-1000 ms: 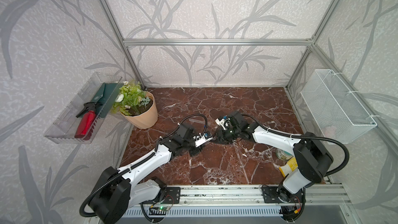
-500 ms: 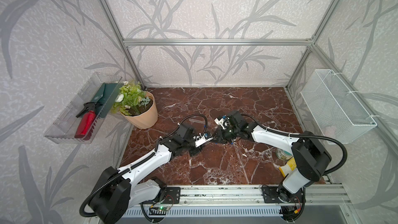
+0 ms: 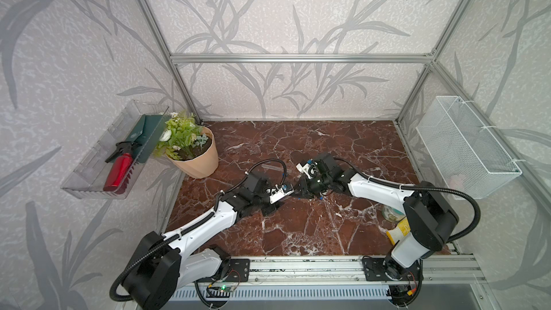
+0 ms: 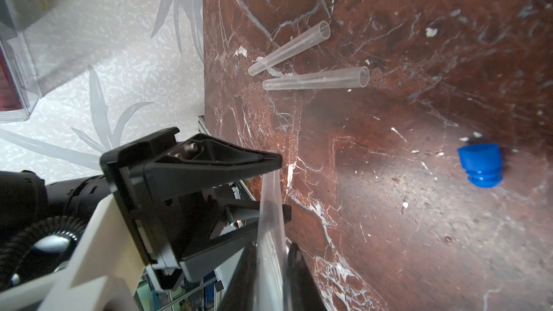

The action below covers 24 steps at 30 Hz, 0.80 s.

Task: Insert stoppers into test tubes
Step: Adjust the test tube.

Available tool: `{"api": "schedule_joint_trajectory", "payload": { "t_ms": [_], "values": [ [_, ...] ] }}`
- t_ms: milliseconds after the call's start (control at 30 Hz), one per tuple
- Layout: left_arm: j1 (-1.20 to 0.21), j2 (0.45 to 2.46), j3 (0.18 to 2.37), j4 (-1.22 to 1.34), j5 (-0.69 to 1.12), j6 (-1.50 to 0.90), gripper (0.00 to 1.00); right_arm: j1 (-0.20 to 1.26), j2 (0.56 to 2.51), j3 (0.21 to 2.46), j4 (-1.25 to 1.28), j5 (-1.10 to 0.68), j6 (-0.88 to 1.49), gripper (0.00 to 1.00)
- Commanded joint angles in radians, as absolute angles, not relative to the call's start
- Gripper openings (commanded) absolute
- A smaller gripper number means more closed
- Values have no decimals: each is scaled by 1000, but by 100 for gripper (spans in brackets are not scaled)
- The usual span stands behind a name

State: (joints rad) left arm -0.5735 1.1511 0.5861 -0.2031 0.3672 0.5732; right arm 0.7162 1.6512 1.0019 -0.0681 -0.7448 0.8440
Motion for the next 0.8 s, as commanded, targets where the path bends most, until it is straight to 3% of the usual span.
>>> {"api": "schedule_joint_trajectory", "payload": {
  "t_ms": [0,600,767],
  "values": [
    [-575,1138,575,-188,360,587,41,723,1631,1019,-31,-785,859,17],
    [-574,1130,584,-204,357,594,13,721,1630,1003,-2,-795,877,17],
    [-574,1120,588,-221,350,607,7,719,1619,1009,-9,-788,875,32]
  ]
}}
